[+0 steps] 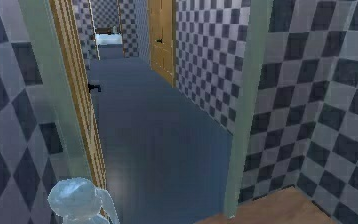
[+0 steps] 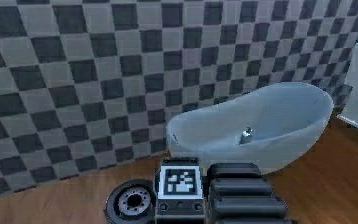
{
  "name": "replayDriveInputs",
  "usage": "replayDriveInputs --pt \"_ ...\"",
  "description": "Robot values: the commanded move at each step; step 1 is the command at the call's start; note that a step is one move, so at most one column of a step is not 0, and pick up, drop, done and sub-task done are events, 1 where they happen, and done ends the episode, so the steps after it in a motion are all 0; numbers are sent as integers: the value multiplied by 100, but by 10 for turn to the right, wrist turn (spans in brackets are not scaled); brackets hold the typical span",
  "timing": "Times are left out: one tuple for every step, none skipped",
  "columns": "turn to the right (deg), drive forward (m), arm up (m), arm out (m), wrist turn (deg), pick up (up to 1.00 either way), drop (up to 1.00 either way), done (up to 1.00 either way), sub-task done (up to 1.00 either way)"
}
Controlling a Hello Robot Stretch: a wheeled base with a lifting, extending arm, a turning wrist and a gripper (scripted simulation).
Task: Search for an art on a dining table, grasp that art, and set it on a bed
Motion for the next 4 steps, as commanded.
replayDriveInputs --pt "-90 0 0 0 0 0 0 0 0" --pt "0 100 0 0 0 0 0 0 0" --pt "0 55 0 0 0 0 0 0 0" --pt "-90 0 0 0 0 0 0 0 0"
